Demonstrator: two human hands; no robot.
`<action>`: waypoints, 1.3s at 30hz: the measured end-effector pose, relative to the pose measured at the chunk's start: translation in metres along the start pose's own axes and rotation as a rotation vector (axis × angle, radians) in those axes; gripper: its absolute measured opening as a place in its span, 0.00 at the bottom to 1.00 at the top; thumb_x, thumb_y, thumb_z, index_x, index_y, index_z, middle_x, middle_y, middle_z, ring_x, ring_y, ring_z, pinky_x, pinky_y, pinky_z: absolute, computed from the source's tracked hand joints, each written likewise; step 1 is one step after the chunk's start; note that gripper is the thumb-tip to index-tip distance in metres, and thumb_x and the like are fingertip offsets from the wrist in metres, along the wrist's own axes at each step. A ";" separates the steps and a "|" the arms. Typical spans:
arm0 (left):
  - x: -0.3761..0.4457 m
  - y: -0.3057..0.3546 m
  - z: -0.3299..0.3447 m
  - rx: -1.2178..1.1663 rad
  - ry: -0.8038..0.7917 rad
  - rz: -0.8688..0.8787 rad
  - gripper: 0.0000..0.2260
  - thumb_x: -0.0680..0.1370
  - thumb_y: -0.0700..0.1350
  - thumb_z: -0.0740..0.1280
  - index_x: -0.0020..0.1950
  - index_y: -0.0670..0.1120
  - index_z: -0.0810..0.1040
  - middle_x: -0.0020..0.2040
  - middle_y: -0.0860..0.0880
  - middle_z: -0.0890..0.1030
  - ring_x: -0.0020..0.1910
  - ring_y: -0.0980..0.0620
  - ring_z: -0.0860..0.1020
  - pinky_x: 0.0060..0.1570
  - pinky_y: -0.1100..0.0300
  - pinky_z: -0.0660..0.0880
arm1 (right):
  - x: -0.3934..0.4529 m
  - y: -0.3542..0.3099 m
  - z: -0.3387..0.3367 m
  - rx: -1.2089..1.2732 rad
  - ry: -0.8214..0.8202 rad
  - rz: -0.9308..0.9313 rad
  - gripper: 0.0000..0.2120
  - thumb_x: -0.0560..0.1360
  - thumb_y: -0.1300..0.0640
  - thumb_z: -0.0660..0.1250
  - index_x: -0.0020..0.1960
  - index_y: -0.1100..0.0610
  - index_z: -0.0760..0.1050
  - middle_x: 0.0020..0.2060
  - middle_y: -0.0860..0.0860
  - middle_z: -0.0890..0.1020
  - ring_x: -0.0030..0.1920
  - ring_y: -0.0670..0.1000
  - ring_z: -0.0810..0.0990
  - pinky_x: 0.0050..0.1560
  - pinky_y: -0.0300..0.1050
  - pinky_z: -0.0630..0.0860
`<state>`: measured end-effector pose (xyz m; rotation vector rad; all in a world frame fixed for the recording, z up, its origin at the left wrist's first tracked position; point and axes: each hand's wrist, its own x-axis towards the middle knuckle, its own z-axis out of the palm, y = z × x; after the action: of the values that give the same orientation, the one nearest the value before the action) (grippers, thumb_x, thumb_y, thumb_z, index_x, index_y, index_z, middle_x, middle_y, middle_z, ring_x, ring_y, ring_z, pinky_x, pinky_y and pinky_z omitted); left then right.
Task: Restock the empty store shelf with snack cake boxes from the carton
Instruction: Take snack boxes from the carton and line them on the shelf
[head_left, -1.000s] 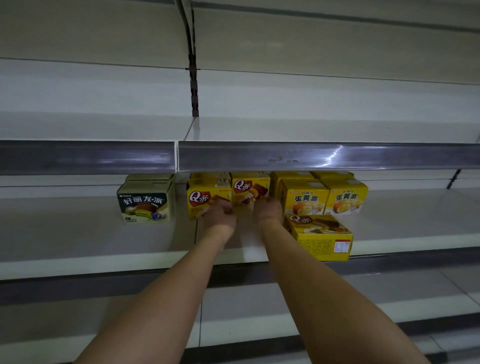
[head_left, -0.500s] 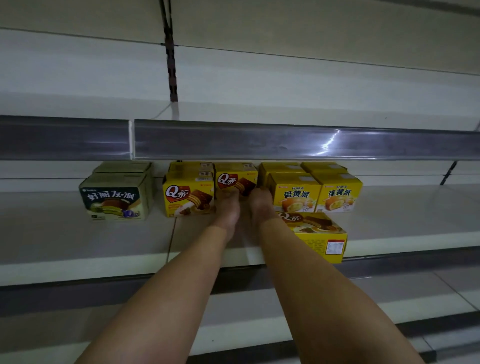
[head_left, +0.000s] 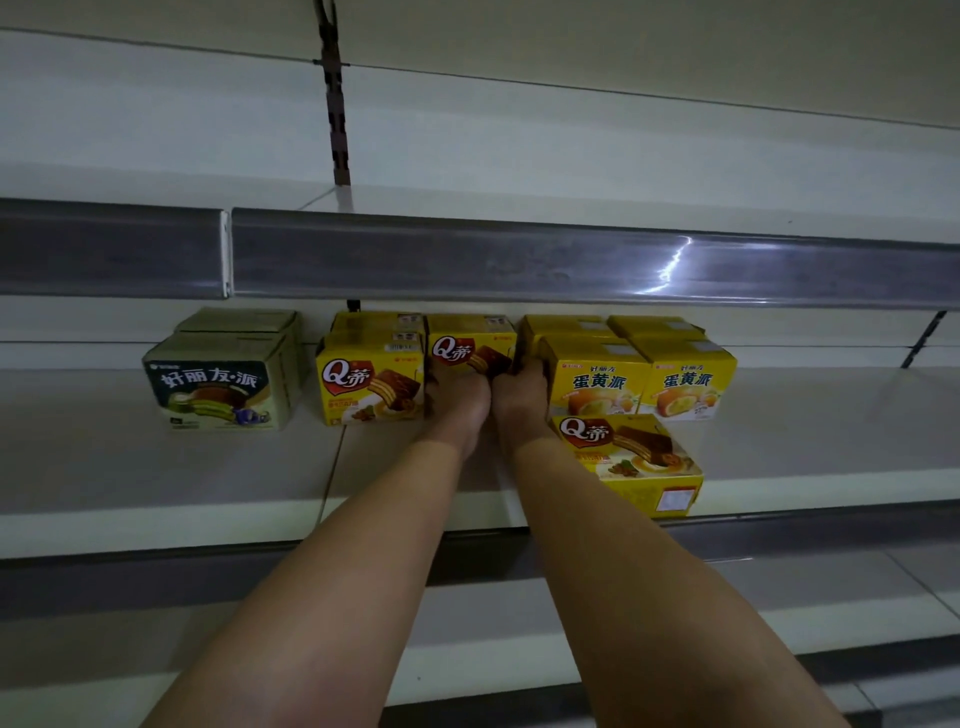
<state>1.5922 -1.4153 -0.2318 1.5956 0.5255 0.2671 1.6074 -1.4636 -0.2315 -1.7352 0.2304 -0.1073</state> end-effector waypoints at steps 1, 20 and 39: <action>0.001 0.001 0.000 0.007 0.005 -0.007 0.32 0.79 0.43 0.60 0.79 0.47 0.47 0.76 0.40 0.58 0.73 0.41 0.60 0.72 0.48 0.59 | 0.000 0.000 0.000 -0.026 0.007 -0.022 0.23 0.73 0.68 0.61 0.68 0.64 0.67 0.64 0.63 0.74 0.64 0.63 0.74 0.64 0.56 0.72; -0.010 0.010 0.006 0.044 0.018 -0.119 0.31 0.81 0.49 0.59 0.79 0.47 0.46 0.77 0.42 0.52 0.74 0.41 0.56 0.70 0.50 0.58 | -0.005 -0.009 -0.001 0.264 -0.071 0.093 0.21 0.74 0.72 0.56 0.66 0.62 0.68 0.60 0.62 0.77 0.61 0.61 0.76 0.63 0.60 0.73; -0.085 -0.004 -0.043 0.076 0.025 0.069 0.25 0.79 0.50 0.64 0.74 0.46 0.61 0.66 0.41 0.72 0.61 0.39 0.74 0.56 0.51 0.74 | -0.088 -0.032 -0.034 -0.248 0.152 0.027 0.27 0.82 0.43 0.48 0.71 0.60 0.65 0.70 0.60 0.65 0.65 0.62 0.70 0.60 0.51 0.68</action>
<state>1.4980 -1.4185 -0.2195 1.6880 0.5059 0.3231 1.5175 -1.4728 -0.1891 -1.9721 0.3920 -0.1975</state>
